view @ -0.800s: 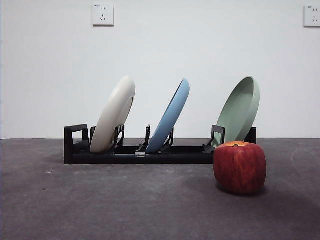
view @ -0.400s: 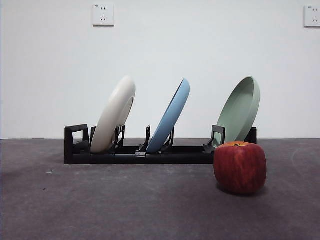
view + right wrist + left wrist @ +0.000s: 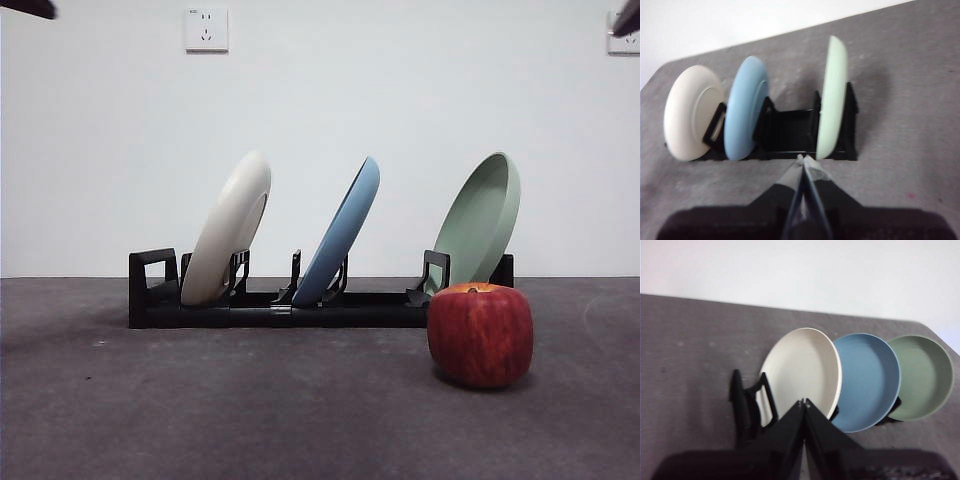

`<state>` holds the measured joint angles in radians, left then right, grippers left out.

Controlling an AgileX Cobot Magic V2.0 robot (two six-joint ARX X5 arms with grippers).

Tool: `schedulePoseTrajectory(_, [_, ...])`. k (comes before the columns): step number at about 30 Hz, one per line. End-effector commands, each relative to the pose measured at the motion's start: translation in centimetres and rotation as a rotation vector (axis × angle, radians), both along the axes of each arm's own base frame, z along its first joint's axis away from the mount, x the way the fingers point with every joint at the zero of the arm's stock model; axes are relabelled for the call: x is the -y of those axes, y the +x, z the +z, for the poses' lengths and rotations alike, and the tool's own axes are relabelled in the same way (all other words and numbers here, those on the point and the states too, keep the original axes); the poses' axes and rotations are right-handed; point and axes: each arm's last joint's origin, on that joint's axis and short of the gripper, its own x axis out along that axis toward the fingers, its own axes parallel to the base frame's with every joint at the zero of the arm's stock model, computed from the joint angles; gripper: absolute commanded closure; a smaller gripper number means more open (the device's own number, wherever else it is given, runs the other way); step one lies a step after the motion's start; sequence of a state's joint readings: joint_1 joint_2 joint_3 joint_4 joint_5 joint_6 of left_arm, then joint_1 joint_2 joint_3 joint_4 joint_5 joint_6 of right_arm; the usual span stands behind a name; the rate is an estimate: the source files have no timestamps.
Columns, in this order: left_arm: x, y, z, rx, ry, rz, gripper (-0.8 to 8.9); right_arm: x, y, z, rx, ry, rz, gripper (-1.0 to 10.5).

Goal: Take the yellow plate from the plate rack,put the plate on the table,take the apple from the table,put the apple in the plate

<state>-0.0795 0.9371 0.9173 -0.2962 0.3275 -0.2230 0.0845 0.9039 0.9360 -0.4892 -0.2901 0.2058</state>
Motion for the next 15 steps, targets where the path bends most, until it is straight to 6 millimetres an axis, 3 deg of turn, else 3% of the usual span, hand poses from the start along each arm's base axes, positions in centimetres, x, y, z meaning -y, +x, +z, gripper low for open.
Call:
schedulePoseTrajectory(1, [0.2, 2.4, 1.0, -0.037, 0.031, -0.040, 8.19, -0.3, 1.4, 1.0, -0.009, -0.010, 0.070, 9.5])
schedulePoseTrajectory(7, [1.0, 7.5, 1.7, -0.150, -0.004, -0.167, 8.18, -0.9, 4.2, 1.9, -0.059, 0.012, 0.182, 9.4])
schedulePoseTrajectory(10, [1.7, 9.9, 1.5, -0.179, -0.036, -0.245, 7.95, -1.4, 5.2, 1.9, -0.077, 0.020, 0.211, 8.1])
schedulePoseTrajectory(13, [2.8, 11.8, 1.2, -0.213, -0.046, -0.271, 5.50, -1.7, 6.0, 1.7, -0.092, 0.018, 0.220, 7.1])
schedulePoseTrajectory(15, [3.7, 12.9, 1.0, -0.228, -0.045, -0.293, 4.95, -1.9, 6.3, 1.5, -0.102, 0.017, 0.225, 7.1])
